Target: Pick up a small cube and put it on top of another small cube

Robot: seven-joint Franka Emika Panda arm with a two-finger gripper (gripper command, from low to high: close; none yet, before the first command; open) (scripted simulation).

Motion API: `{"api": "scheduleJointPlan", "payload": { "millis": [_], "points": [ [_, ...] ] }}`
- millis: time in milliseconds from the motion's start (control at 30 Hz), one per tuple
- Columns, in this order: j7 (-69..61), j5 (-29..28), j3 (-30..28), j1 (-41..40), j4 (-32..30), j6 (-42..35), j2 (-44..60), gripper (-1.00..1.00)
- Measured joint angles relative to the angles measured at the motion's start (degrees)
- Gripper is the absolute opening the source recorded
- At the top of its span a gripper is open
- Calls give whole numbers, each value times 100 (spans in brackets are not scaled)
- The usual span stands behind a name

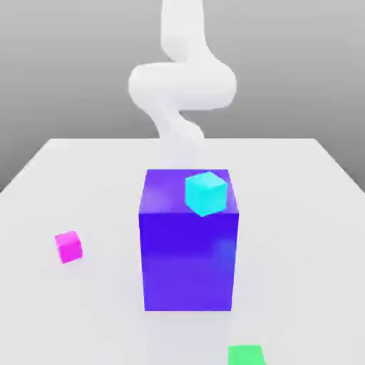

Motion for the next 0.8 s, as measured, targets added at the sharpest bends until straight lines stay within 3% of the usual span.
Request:
{"api": "scheduleJointPlan", "payload": {
  "millis": [333, 800],
  "points": [
    [720, -674, -180, -1171, -974, 899, 1240, 0],
    [1349, -1131, -1010, -2560, -2314, 2159, 2912, 0]
  ]
}}
